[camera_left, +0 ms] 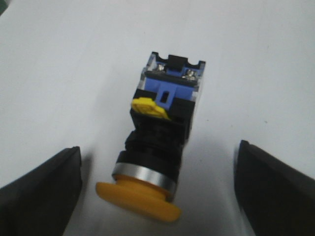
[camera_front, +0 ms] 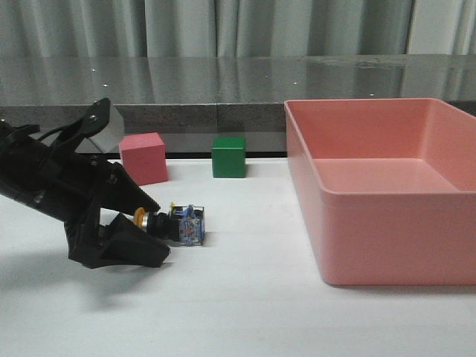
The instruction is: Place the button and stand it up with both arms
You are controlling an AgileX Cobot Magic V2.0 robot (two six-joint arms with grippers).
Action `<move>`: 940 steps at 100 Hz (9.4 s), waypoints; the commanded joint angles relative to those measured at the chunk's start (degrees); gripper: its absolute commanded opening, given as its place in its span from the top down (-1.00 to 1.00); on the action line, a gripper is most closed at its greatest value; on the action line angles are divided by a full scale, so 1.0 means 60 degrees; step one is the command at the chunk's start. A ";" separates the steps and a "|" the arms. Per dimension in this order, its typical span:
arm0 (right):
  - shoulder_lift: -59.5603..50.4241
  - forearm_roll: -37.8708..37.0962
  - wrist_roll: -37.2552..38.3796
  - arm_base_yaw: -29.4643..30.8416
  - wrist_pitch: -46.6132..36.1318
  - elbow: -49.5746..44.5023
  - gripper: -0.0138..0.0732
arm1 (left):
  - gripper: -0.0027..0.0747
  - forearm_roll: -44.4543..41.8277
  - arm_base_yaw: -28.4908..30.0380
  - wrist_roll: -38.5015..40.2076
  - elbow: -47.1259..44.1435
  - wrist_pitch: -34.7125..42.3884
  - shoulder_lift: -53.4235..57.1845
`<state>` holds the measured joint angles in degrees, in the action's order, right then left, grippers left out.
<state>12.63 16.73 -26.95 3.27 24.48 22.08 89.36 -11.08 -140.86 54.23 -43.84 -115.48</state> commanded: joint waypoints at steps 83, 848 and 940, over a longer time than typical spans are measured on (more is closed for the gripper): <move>0.0076 0.0122 -0.0024 0.0047 -0.0672 0.0242 0.82 | 0.98 -0.0239 0.1126 -0.0073 0.0091 -0.2358 0.0502; 0.0096 0.0122 -0.0024 0.0046 -0.0681 0.0235 0.82 | 0.98 -1.5683 0.1879 2.3333 -0.8755 0.7084 1.9541; 0.0096 0.0122 -0.0024 0.0046 -0.0681 0.0235 0.82 | 0.98 -1.5666 0.1991 2.3868 -0.9319 0.7529 1.9600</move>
<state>12.63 16.73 -26.91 3.27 24.48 21.98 -5.11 0.78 1.65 -0.03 -4.06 0.32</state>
